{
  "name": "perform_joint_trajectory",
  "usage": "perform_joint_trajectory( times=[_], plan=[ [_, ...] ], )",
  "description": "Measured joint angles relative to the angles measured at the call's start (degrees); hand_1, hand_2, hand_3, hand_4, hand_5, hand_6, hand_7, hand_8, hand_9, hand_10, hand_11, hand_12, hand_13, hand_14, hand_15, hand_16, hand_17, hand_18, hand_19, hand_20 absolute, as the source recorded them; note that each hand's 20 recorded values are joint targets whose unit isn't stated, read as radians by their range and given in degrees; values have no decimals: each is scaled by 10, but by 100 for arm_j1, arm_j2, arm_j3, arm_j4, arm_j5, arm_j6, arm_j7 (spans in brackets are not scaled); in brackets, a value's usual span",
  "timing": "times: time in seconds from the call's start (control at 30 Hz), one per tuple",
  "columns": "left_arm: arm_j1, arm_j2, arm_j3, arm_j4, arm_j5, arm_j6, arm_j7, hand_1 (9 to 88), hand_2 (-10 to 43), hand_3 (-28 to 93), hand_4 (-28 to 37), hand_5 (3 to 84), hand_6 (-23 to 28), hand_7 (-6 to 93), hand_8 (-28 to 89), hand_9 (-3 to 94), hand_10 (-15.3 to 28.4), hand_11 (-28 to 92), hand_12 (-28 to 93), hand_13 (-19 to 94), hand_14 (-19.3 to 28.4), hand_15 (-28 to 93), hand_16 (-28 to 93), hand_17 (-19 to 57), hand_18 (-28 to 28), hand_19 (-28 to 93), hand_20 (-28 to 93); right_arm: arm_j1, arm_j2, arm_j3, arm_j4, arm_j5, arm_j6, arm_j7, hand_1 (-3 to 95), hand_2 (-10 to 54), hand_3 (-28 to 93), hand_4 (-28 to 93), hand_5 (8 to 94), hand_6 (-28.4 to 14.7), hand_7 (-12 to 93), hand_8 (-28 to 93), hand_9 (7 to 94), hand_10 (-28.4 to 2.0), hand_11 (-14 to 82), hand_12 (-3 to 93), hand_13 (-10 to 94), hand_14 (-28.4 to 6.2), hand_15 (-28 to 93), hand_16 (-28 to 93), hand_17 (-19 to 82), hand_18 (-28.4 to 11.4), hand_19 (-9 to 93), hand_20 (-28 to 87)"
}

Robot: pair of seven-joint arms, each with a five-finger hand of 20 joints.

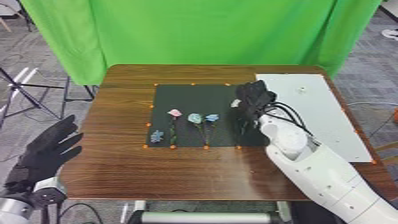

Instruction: Arrange flowers

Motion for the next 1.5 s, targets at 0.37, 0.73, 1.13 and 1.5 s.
perform_joint_trajectory(
  times=[0.37,0.73,1.13,1.5],
  plan=[
    [16,-1,-14,0,0,-4,-5,246,20,706,-283,211,4,198,-103,175,92,124,178,131,124,180,54,-125,181,366,92,-172,72,204,-173,105,-54,-61,209,-95,829,-283,532,2,401,-186,588,-98,371,263,627,-59,573,231,245,-187,783,503],
    [29,-17,-16,-1,1,-5,1,246,21,706,-283,211,4,197,-102,175,92,124,178,130,125,182,55,-125,180,366,92,-328,218,674,-460,791,42,141,198,-13,894,-207,245,-48,219,-97,261,-150,122,281,275,-132,233,252,81,-193,535,356],
    [35,-20,-14,-2,1,-4,2,249,22,703,-283,211,4,198,-103,175,92,127,178,130,125,182,54,-125,181,367,92,240,293,913,483,1317,-1364,1306,209,51,929,-166,195,-64,154,-71,210,-143,5,274,199,-131,-46,316,14,-204,396,178],
    [27,-15,-12,15,-1,-14,-3,247,22,705,-283,211,3,198,-103,174,92,127,176,130,125,182,54,-125,181,367,92,539,404,771,1380,1584,-1180,694,219,79,928,-199,311,-53,278,-148,363,-129,149,198,444,-74,171,197,106,-163,486,204]
  ],
)
